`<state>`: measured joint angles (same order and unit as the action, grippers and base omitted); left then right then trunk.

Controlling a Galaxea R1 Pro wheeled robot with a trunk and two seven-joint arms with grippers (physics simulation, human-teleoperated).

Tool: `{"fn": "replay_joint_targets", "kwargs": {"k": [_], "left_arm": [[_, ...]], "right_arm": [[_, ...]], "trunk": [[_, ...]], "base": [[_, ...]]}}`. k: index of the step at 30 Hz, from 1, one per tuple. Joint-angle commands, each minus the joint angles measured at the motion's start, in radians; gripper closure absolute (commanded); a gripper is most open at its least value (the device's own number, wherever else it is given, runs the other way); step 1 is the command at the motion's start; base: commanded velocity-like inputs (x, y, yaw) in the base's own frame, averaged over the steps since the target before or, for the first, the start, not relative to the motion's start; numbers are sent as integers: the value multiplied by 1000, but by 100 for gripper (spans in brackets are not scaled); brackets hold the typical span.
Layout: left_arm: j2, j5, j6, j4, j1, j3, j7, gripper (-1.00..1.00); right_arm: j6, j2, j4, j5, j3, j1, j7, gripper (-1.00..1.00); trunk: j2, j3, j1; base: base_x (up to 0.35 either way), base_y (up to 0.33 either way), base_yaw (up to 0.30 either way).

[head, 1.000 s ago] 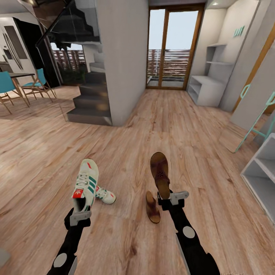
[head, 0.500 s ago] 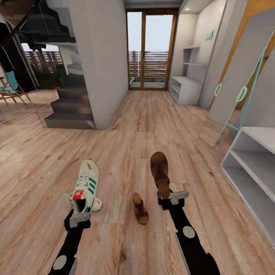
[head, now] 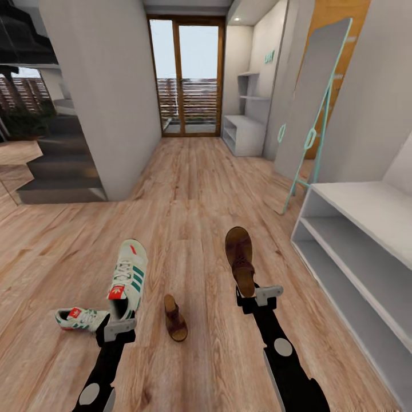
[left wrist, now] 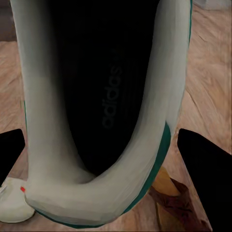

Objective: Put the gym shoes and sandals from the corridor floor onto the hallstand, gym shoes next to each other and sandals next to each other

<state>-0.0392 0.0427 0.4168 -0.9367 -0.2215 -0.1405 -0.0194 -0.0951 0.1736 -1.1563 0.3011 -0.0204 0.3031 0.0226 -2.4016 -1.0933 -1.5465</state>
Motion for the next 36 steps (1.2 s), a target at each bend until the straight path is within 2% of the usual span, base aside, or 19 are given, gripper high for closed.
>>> {"fn": "replay_joint_targets", "kwargs": {"k": [1, 11, 19, 36], "left_arm": [[-1, 5, 2, -1, 0, -2, -2, 100], [-1, 5, 2, -1, 0, -3, -2, 100], [-1, 6, 1, -1, 0, -3, -2, 100], [-1, 5, 2, -1, 0, -4, -2, 100]], "right_arm": [[-3, 1, 0, 6, -2, 1, 2, 100], [-3, 1, -4, 6, 0, 1, 3, 100], [-3, 1, -3, 6, 0, 1, 3, 100], [-3, 1, -5, 6, 0, 1, 3, 100]], "trunk": [[0, -1, 0], [0, 0, 0], [0, 0, 0], [0, 0, 0]], "base": [[0, -275, -138], [0, -270, -16], [13, -39, 0], [224, -163, 0]]}}
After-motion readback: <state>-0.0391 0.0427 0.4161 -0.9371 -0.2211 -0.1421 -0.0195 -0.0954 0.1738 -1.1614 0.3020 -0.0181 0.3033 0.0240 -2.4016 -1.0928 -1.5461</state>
